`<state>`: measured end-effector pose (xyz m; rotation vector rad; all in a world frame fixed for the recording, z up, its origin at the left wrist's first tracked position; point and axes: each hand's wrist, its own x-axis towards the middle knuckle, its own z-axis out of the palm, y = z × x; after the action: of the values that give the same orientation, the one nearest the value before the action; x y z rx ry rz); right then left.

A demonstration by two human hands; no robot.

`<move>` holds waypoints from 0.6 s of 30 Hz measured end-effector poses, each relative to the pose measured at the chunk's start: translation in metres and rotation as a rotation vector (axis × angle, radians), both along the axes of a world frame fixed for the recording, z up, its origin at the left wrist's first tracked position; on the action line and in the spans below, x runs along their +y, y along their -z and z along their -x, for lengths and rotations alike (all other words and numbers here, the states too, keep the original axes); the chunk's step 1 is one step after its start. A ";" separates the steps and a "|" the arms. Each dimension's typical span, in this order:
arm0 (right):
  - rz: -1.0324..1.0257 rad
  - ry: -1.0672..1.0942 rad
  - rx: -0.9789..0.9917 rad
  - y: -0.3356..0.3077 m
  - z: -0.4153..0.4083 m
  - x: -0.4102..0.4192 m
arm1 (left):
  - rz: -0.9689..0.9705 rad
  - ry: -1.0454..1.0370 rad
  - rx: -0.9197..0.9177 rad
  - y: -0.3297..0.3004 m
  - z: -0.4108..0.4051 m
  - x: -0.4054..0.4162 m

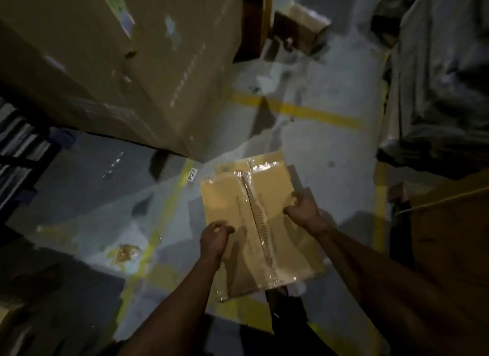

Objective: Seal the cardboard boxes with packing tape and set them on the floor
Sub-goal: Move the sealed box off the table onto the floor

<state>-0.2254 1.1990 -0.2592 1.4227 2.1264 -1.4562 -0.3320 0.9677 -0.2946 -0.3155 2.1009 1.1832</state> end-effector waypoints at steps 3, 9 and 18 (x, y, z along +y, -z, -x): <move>-0.006 0.021 -0.017 0.031 0.037 0.044 | 0.004 -0.006 0.043 0.030 0.040 0.042; -0.113 -0.113 -0.037 0.084 0.110 0.108 | 0.053 0.053 0.106 0.077 0.117 0.107; -0.232 -0.385 -0.261 0.173 0.114 0.119 | 0.067 0.361 0.047 0.132 0.130 0.115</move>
<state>-0.3394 1.3184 -0.4321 1.1102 2.2874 -0.8609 -0.4617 1.0828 -0.4268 0.0627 2.1279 0.9149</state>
